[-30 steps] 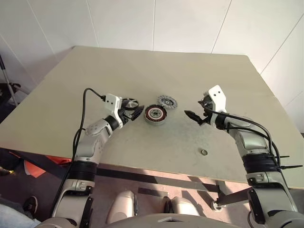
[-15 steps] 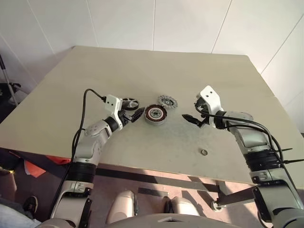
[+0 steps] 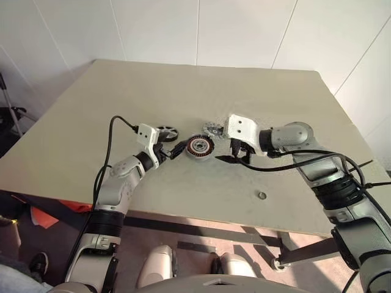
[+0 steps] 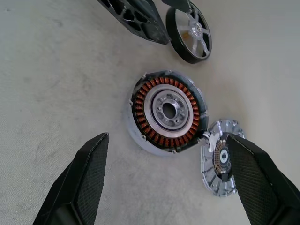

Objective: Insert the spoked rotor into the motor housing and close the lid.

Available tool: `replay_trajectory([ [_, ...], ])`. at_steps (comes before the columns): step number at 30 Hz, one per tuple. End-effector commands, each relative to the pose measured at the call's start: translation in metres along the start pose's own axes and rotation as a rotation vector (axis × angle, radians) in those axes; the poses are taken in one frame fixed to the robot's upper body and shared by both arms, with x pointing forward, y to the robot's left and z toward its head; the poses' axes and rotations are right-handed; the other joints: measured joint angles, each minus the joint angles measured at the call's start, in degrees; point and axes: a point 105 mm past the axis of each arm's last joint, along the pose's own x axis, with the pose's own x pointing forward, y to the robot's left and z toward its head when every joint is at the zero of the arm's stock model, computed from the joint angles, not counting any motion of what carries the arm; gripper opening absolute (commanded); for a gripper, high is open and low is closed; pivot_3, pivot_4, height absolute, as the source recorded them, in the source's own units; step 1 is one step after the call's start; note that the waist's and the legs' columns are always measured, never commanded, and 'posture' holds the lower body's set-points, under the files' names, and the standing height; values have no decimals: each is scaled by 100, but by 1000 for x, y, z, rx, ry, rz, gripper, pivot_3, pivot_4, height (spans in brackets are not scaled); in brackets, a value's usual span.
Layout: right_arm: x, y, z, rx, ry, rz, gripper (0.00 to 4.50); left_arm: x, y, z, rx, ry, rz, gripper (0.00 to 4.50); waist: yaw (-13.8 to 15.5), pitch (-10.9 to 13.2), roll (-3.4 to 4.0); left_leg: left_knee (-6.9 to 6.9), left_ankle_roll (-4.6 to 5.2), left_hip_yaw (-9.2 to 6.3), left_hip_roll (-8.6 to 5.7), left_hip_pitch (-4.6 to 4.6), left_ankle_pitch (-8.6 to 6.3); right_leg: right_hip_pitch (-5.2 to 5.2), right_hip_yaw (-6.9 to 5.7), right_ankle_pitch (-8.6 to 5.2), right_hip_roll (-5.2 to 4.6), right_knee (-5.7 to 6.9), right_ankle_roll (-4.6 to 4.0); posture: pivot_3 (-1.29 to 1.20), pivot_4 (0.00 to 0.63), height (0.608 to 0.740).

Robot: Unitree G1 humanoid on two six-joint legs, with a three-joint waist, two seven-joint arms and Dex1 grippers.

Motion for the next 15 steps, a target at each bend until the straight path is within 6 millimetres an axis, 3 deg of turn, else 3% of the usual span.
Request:
replay_trajectory([
  [1, 5, -13, 12, -93, -3, 18, 4500, 0, 0, 13, 40, -35, -14, 4462, -2, 0, 0, 1, -1, 0, 0, 0, 0, 0, 0, 0, 0, 1, 0, 0, 0, 740],
  [7, 34, -16, 1, -106, 34, 88, 4500, -9, -3, 3, 39, -2, -25, 4462, -11, -1, -2, 1, 3, 0, 0, -6, -1, -5, 0, 0, 0, 1, -1, 0, 0, 740],
  [10, 48, -6, -8, -123, 59, 144, 4500, -15, -1, 2, 45, 5, -13, 4462, -10, -1, -2, 1, 5, 0, 0, -12, -1, -10, 0, 0, 0, 1, -1, 0, 0, 740],
  [15, 57, -1, -7, -131, 49, 184, 4500, -21, 2, 2, 47, 10, 10, 4462, -10, 0, -2, 3, 6, 0, 0, -13, -2, -10, -1, 0, 0, 2, -1, 0, 0, 740],
])
